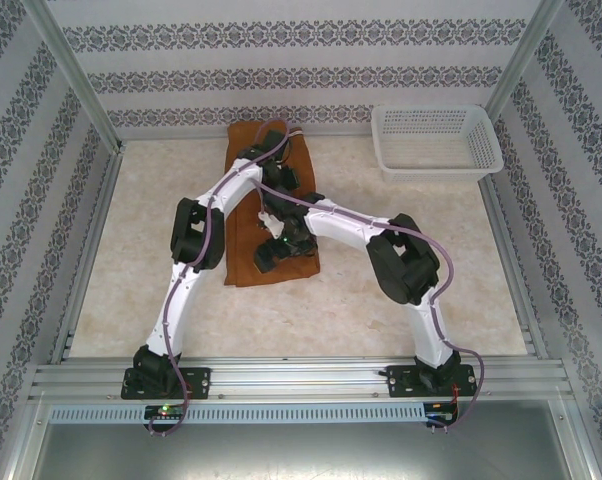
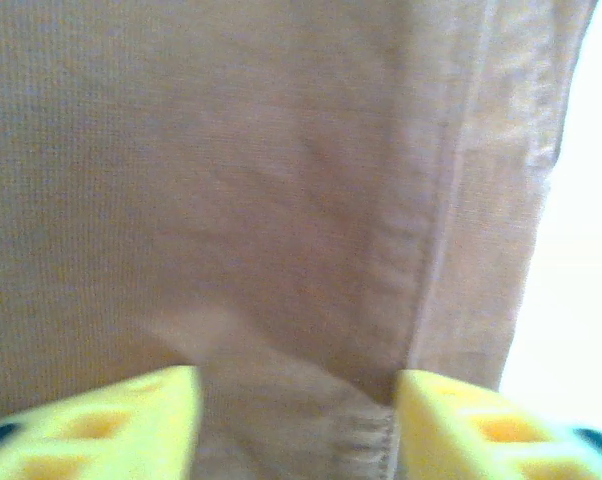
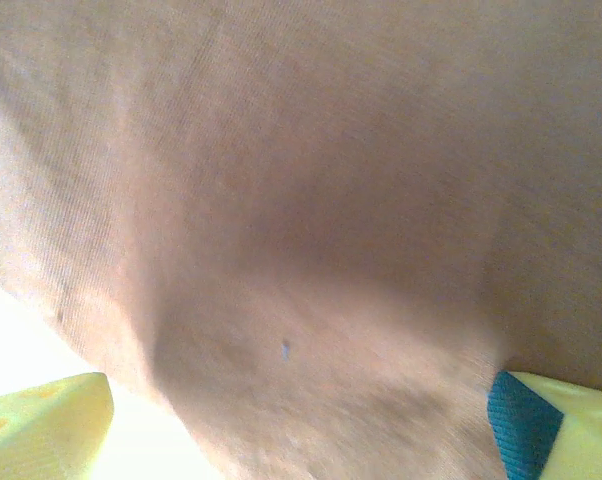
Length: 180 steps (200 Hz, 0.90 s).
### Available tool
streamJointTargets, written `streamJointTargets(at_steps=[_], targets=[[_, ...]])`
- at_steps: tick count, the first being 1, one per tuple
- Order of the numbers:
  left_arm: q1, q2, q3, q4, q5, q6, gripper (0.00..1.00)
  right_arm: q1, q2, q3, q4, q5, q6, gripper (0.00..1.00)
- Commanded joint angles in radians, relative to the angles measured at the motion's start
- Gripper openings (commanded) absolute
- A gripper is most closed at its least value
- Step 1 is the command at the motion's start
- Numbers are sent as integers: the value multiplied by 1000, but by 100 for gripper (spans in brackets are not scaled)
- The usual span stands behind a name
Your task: Roll up the long pants
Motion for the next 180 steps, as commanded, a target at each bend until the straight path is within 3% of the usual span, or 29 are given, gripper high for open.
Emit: streamJointTargets(at_steps=[1,21,51,85,130,180], targets=[[8,-131,-64,-76,-72,48,100,-1,-163,-62,44,86,-67,98],[27,-277,-201,-50,-135,47,100,-11,-236,-152,128,161,-114,98],[31,-492,-426,-2,-244,51,100,9,-281,-188,107,428,-317,92],[30,-660,-654,14,-261,41,100,33,-289,-197,36,386,-412,78],[24,-834,-939,105,-204,-35,100,160,-253,-268,37,477,-434,78],[10,-915,-1051,134,-172,-85,100,216,-253,-381,81,568,-463,79]])
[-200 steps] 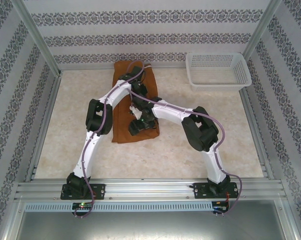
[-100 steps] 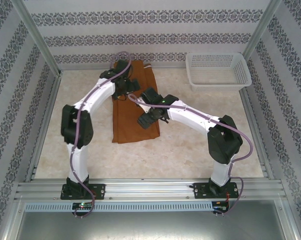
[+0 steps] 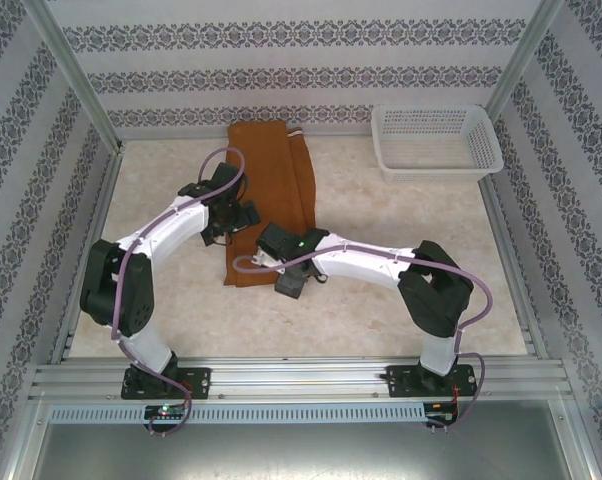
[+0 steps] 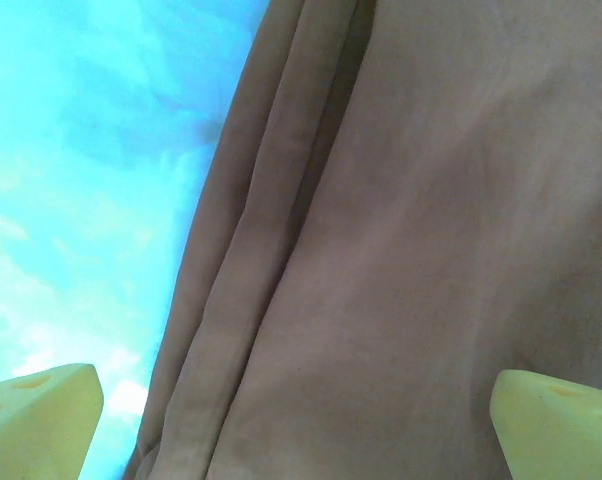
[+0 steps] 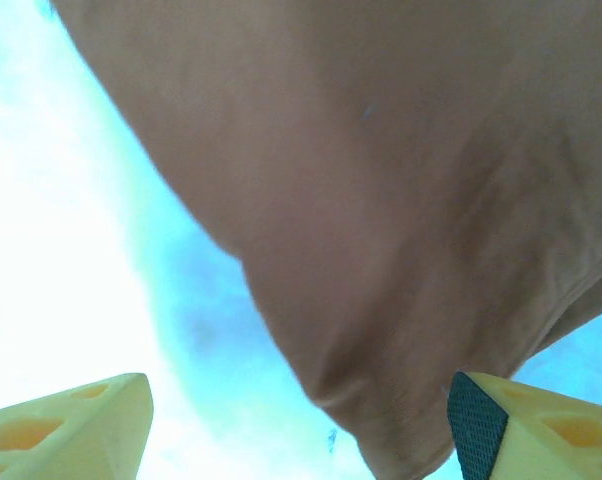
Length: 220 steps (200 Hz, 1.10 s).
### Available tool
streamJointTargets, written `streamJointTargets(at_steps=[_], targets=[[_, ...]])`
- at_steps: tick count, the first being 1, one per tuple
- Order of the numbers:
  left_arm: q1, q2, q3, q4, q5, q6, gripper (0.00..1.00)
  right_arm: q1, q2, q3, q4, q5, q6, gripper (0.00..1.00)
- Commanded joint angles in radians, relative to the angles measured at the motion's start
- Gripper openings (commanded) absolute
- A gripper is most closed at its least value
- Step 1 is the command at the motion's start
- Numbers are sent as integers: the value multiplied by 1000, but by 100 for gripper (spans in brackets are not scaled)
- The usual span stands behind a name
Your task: Roll up the long pants
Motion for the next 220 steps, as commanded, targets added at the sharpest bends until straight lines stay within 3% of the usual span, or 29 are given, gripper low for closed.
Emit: streamJointTargets(at_steps=[1,38,66,95,104,182,220], targets=[[-14,-58,-21,55,24,-43,100,-1,16,-57,16,96,-39,79],[-24,-83,-52,70,34,-66,100,-20,51,-94,124,180,-91,77],[-23,-98,-59,64,25,-71,100,-40,88,-73,159,153,-127,62],[-23,-104,-61,56,11,-66,100,-50,109,-50,147,112,-147,27],[-23,-107,-64,55,10,-70,100,-57,110,-37,122,88,-143,0],[-24,-192,-72,11,-37,-149,100,-122,142,320,-262,-207,-32,0],[-37,-304,-160,-4,-37,-343,100,-168,220,432,-304,-251,-18,0]])
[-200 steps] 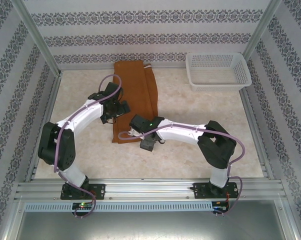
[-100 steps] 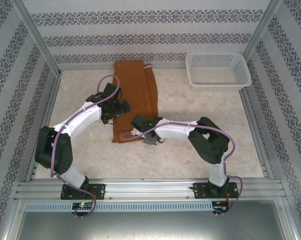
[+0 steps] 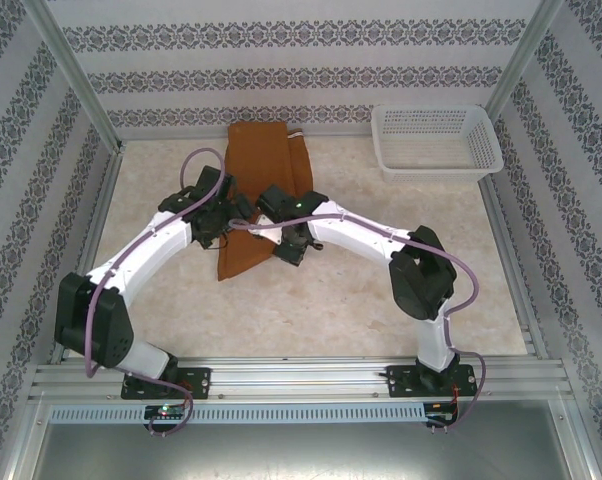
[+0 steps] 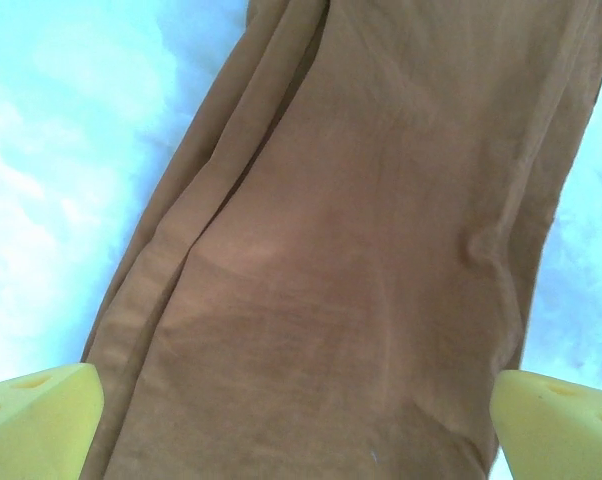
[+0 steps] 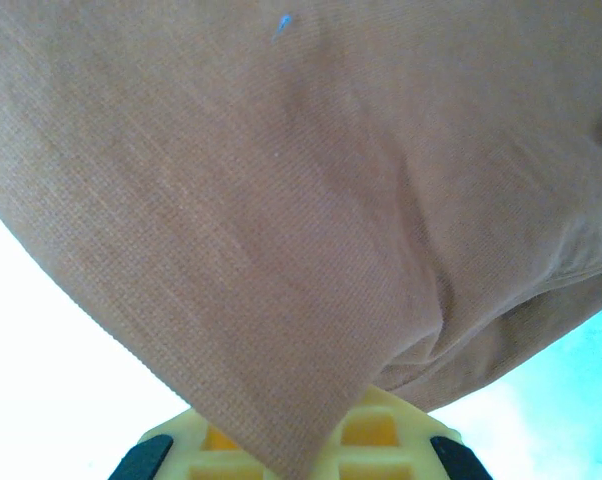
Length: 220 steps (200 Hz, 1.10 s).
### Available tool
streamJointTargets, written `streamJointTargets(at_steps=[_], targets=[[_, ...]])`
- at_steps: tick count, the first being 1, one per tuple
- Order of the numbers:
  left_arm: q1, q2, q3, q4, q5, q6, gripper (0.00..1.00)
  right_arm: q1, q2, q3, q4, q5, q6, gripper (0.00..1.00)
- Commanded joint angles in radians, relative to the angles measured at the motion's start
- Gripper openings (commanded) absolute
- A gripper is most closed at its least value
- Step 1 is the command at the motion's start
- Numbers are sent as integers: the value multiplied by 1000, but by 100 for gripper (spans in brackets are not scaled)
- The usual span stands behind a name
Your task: Roll up the long pants
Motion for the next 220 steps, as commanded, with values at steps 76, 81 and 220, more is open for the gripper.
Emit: streamJointTargets(at_steps=[76,81,220], targets=[[-178,-155,-303,124,-82,-503,100,-70,134,140,-120,-154,42,0],[-185,-140,-307,144,-80,-514,100,-73,132,143,-123,-157,43,0],[-247,91,-186,136,-277,-589,100,-108,97,213,-180,-224,66,0]])
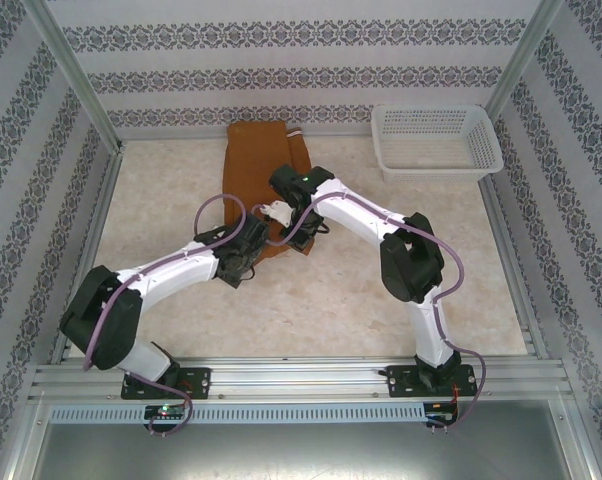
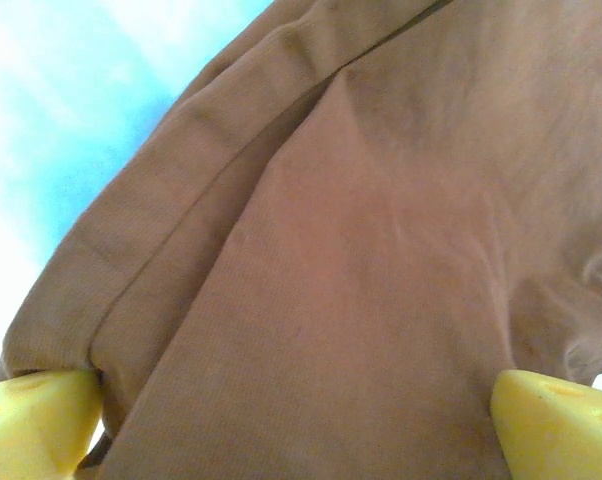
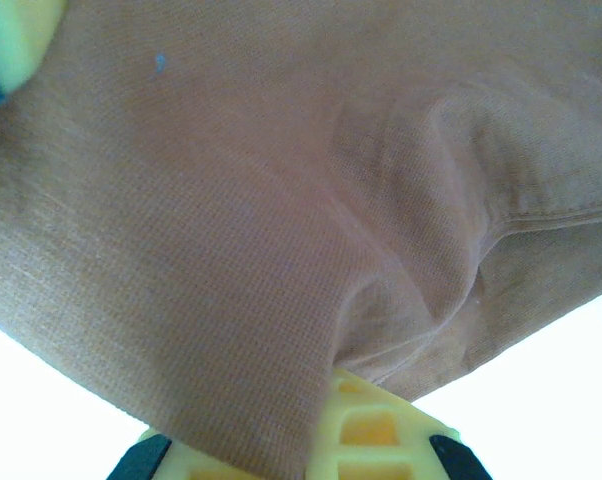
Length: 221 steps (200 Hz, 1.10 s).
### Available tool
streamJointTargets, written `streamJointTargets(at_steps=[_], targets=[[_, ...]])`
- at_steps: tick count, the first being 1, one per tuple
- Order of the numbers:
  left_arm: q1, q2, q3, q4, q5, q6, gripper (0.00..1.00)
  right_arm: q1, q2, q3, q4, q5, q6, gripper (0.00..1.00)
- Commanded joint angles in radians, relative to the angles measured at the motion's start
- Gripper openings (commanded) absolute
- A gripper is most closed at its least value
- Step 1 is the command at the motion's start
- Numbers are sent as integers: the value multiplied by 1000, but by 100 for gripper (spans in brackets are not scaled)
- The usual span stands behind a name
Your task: Roll up the long pants
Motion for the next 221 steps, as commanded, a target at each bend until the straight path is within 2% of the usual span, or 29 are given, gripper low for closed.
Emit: streamJointTargets(at_steps=[1,25,51,92,128,175,221], targets=[[-9,43,63,-63,-99,6,100,9,-31,21,5,-64,5,0],[-9,41,103,-117,-64,-9,100,10,-32,6,8,-53,10,0],[-16,-8,65,-122,7,-68,100,9,-22,15,6,-44,7,0],[-23,-126,-25,-114,23,-170,100,4,-5,18,9,-38,5,0],[-40,-197,-78,-106,-17,-231,100,2,8,30,17,-50,6,0],[-70,-116,-111,17,-1,-300,100,8,15,44,22,-60,18,0],[-69,10,-59,86,-115,-305,100,23,7,47,12,-71,18,0]])
